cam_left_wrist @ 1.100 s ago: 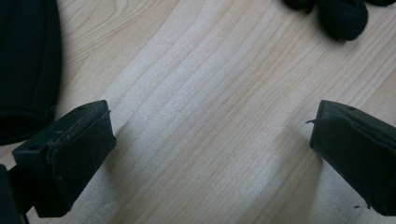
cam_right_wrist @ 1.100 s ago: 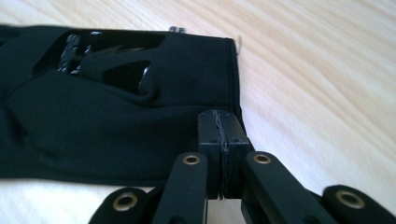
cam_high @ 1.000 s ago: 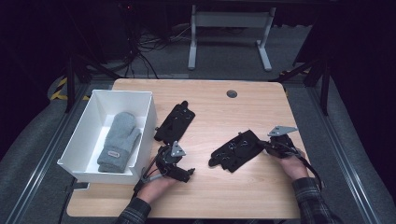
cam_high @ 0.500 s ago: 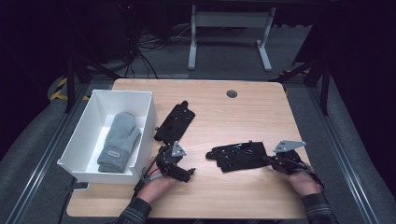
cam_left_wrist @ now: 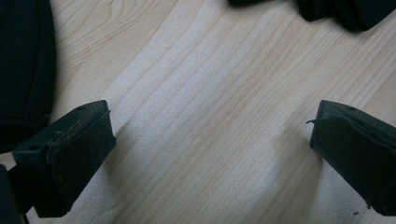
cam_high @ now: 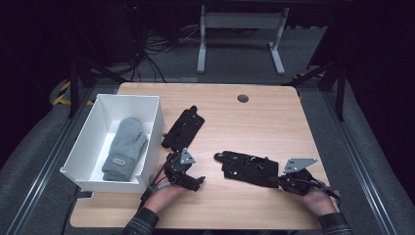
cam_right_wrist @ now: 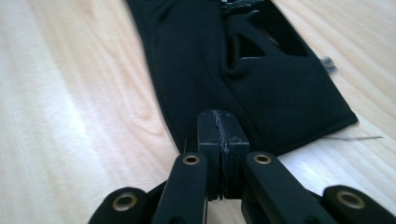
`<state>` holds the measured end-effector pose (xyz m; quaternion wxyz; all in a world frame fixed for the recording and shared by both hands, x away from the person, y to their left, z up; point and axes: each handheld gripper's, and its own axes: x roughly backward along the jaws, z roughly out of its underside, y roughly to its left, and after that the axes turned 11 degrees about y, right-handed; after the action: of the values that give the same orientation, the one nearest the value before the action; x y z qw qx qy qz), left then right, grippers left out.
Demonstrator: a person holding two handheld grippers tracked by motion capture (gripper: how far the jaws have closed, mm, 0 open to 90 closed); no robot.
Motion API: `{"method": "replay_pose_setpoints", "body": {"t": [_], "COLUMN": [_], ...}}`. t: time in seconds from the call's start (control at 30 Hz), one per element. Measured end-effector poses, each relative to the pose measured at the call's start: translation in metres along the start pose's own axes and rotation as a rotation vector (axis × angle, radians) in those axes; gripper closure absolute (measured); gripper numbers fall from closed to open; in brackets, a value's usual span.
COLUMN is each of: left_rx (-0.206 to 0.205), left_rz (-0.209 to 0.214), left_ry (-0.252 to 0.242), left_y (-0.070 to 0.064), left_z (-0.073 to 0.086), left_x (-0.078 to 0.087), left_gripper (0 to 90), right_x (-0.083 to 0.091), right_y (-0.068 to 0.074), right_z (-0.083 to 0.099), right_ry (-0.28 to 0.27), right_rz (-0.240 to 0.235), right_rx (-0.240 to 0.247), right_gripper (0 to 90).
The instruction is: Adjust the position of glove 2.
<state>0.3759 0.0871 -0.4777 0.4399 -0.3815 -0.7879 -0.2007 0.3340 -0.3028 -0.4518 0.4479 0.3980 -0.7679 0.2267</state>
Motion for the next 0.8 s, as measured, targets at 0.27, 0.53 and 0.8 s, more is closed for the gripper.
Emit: {"method": "replay_pose_setpoints", "body": {"t": [0.27, 0.53, 0.8], "left_rx": [0.000, 0.000, 0.001], "left_rz": [0.000, 0.000, -0.003], "left_ry": [0.000, 0.000, -0.002], "left_y": [0.000, 0.000, 0.000], "left_z": [0.000, 0.000, 0.000], "left_x": [0.000, 0.000, 0.000], "left_gripper": [0.1, 0.1, 0.2], "right_x": [0.002, -0.010, -0.038], "right_y": [-0.003, -0.018, -0.033], "right_z": [-0.013, -0.058, -0.092], "right_ry": [-0.049, -0.106, -0.092], "right_rz": [0.003, 0.015, 0.024], "right_rx": [0.021, 0.060, 0.075], "right_gripper": [89.6, 89.7, 89.9]}}
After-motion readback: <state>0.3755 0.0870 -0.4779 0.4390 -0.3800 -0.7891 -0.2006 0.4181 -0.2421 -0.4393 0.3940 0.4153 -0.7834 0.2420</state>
